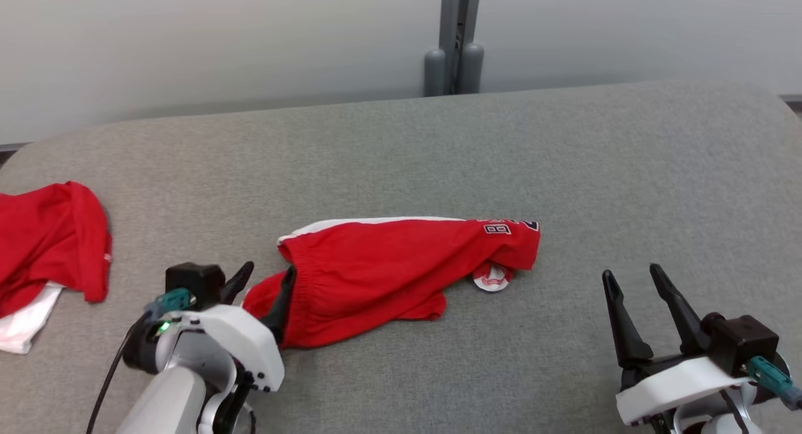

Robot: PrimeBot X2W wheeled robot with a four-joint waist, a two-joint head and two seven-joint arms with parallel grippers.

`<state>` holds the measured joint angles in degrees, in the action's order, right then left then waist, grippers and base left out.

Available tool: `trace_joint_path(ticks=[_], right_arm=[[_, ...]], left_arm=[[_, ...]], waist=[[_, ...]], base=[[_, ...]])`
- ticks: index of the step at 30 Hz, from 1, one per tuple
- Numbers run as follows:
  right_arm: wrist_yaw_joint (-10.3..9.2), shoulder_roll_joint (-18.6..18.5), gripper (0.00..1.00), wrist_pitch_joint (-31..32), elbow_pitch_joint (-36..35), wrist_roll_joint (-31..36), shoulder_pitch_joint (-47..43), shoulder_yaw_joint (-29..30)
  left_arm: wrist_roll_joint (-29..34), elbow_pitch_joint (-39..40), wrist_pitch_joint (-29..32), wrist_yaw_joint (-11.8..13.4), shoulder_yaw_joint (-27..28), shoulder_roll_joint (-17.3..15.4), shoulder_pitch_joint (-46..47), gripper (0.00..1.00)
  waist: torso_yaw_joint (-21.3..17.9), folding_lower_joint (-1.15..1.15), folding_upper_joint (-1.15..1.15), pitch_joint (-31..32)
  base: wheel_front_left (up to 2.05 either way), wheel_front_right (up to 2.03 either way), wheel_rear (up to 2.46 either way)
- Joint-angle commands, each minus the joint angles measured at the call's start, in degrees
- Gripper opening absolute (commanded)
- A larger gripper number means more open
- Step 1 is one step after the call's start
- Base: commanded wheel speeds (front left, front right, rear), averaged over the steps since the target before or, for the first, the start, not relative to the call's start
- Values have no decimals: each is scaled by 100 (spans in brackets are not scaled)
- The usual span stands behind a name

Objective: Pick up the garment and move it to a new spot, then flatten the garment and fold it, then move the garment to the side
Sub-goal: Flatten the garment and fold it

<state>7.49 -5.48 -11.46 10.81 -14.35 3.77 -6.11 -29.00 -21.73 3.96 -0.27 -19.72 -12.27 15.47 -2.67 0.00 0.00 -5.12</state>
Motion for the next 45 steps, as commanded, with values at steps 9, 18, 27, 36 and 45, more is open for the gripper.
trace_joint_path(ticks=[9, 18, 27, 36, 45], right_arm=[[1, -33, 100, -188, 236, -131, 312, -79], [2, -16, 100, -294, 397, -153, 405, -23], [2, -21, 100, -329, 451, -170, 354, 16], [2, -34, 100, -343, 476, -182, 351, 21], [2, -67, 100, -341, 511, -223, 359, 23]], left_arm=[[-226, -1106, 429, -240, -68, 142, 851, 100], [-80, -999, -86, -376, -189, 108, 1003, 0], [-13, 424, -53, -106, -326, -89, -88, 0], [-137, 1431, 176, 415, -348, -205, -1367, 0], [-212, 1259, -26, 570, -201, -182, -1566, 73]], waist=[[-413, 0, 0, -456], [-354, 0, 0, -531], [-116, 0, 0, -440], [40, 0, 0, -438], [24, 0, 0, -413]], base=[[0, 0, 0], [0, 0, 0], [0, 0, 0], [0, 0, 0], [0, 0, 0]])
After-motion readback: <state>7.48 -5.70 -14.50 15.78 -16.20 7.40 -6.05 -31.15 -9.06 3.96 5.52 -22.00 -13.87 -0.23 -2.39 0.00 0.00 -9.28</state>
